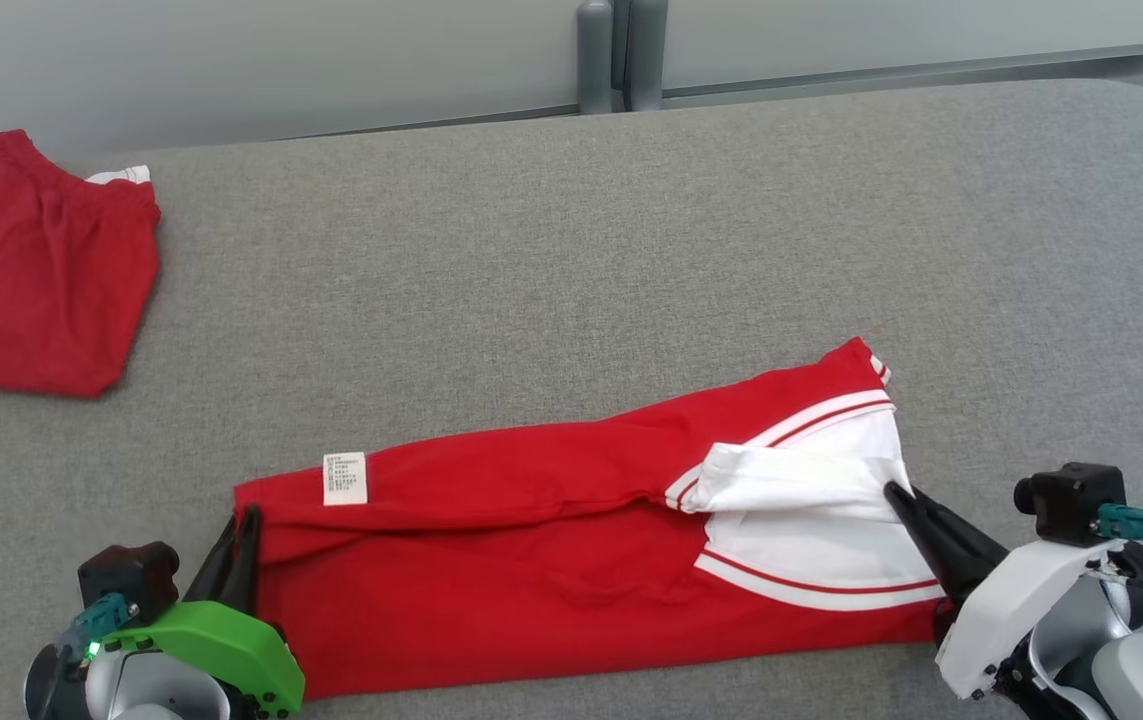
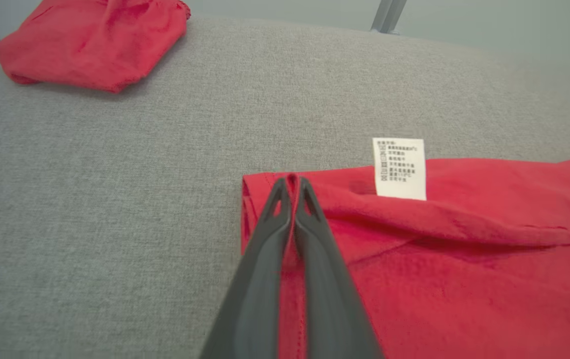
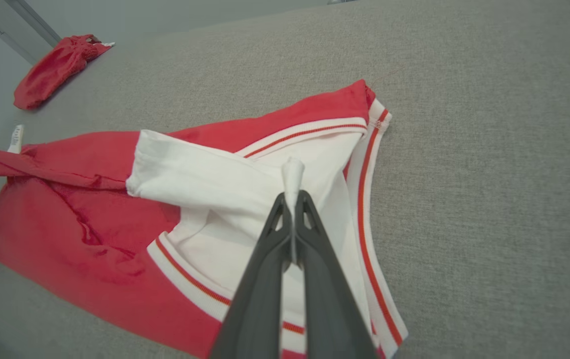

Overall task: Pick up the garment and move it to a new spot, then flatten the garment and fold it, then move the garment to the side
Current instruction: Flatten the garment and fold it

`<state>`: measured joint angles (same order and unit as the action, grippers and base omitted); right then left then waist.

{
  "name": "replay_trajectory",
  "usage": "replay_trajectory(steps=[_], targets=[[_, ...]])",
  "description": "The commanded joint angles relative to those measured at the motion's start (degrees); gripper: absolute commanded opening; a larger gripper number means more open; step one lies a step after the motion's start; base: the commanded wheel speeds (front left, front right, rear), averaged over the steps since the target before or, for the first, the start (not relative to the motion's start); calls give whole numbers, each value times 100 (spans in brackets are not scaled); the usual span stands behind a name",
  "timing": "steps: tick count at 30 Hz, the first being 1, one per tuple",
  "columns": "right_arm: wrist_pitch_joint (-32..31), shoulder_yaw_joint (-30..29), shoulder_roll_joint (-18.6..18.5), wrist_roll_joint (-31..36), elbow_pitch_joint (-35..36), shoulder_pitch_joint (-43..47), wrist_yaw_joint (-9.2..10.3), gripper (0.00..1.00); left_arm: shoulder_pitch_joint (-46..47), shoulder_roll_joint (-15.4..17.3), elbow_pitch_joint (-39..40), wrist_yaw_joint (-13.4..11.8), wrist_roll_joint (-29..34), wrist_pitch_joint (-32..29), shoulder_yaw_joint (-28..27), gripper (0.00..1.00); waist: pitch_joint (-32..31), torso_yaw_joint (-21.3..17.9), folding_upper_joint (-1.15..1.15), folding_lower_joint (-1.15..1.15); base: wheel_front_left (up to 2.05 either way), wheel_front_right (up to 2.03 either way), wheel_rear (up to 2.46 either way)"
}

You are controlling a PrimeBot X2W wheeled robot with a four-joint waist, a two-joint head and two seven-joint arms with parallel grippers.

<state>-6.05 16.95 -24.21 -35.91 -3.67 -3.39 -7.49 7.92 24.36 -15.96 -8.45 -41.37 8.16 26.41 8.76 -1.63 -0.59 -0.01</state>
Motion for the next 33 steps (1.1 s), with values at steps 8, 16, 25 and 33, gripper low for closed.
replay_trajectory(steps=[8,16,25,33], targets=[[184,334,-96,1130,-383,-87,0,0,-153,-91,-245,-52,-73,21,62,0,3,-40,59,1,0,0,0],[691,542,-162,1817,-689,-63,0,100,-280,-124,-465,-6,-188,121,38,16,-72,-55,59,1,0,0,0],[940,729,-308,1687,-713,199,0,100,-638,-216,-423,-69,-402,317,-93,100,-283,-103,59,1,0,0,0],[975,595,-278,1559,-744,389,0,100,-955,-173,-272,-169,-408,387,-125,100,-476,-113,59,1,0,0,0]])
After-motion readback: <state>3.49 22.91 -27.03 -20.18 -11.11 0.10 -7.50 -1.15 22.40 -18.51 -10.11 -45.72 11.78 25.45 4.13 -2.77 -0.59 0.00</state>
